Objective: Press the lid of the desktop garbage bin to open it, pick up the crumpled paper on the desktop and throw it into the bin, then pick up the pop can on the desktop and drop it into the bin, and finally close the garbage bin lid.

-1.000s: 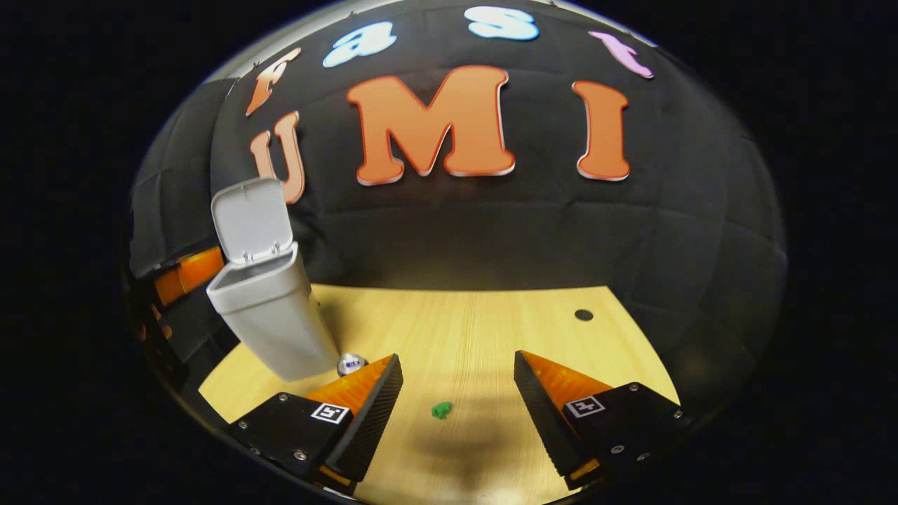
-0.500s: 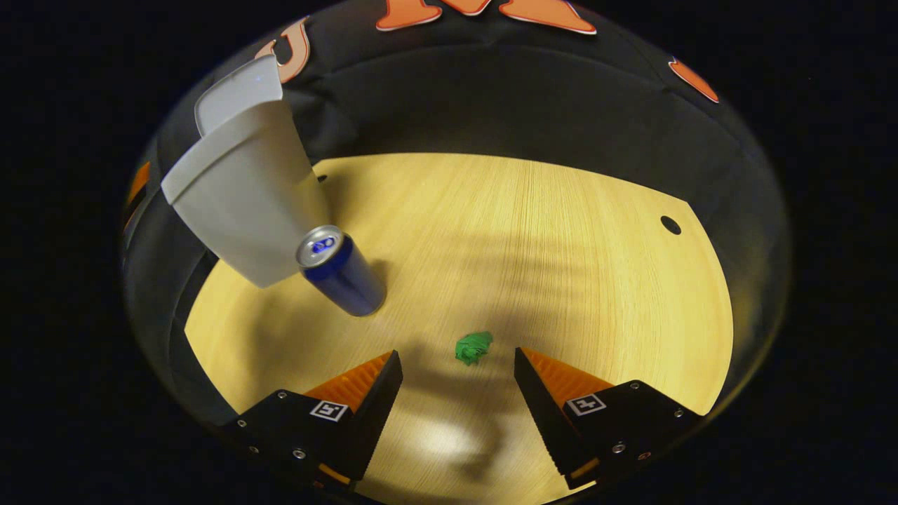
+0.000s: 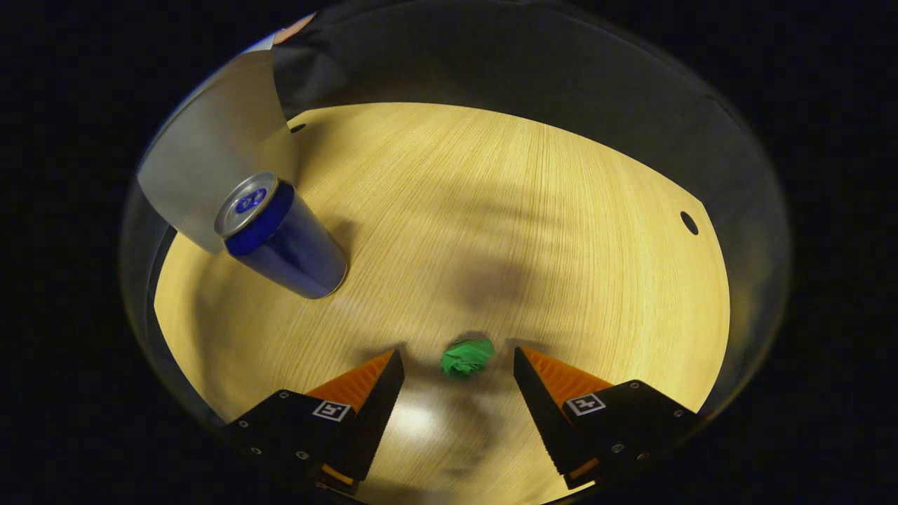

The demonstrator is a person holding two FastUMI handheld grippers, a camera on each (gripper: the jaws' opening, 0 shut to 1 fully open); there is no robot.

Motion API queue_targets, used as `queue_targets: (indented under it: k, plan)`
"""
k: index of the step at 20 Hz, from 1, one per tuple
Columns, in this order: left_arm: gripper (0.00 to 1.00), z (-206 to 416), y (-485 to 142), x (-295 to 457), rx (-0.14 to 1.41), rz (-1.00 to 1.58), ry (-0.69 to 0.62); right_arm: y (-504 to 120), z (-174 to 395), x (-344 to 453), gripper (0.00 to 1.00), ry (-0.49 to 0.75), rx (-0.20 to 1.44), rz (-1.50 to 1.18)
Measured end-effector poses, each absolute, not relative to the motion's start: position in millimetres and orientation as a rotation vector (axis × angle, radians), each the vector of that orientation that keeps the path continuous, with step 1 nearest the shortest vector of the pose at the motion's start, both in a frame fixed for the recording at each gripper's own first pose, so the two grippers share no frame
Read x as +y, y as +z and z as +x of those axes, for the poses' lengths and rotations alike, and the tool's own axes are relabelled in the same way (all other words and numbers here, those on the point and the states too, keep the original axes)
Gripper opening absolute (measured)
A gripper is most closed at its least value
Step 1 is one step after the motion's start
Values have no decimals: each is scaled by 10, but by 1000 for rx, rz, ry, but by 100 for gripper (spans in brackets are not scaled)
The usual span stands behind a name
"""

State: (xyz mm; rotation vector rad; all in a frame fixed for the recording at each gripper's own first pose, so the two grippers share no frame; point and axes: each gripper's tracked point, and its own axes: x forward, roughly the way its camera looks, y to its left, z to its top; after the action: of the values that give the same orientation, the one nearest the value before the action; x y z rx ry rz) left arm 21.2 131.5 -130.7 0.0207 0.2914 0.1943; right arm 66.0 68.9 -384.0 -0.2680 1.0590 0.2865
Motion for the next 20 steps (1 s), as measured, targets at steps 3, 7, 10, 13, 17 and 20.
queue_targets:
  k: [3, 7, 10, 13, 17, 20]
  plan:
    - [98, 206, -1341, 1403, 302, 32, 198, -3819, 716, 644, 81, 284, 1076, -256]
    - [98, 184, -1390, 1461, 317, 29, 199, -3775, 757, 600, 61, 271, 1096, -228]
    - [98, 180, -1400, 1493, 323, 31, 203, -3819, 766, 581, 43, 260, 1089, -238]
    - [98, 159, -1329, 1499, 312, 46, 201, -3709, 759, 520, 30, 256, 1084, -218]
    - [98, 129, -1205, 1453, 288, 48, 191, -3165, 857, 497, 24, 232, 982, -156]
    - [98, 49, -1057, 1434, 260, 43, 188, -2364, 1058, 664, 23, 263, 824, -96]
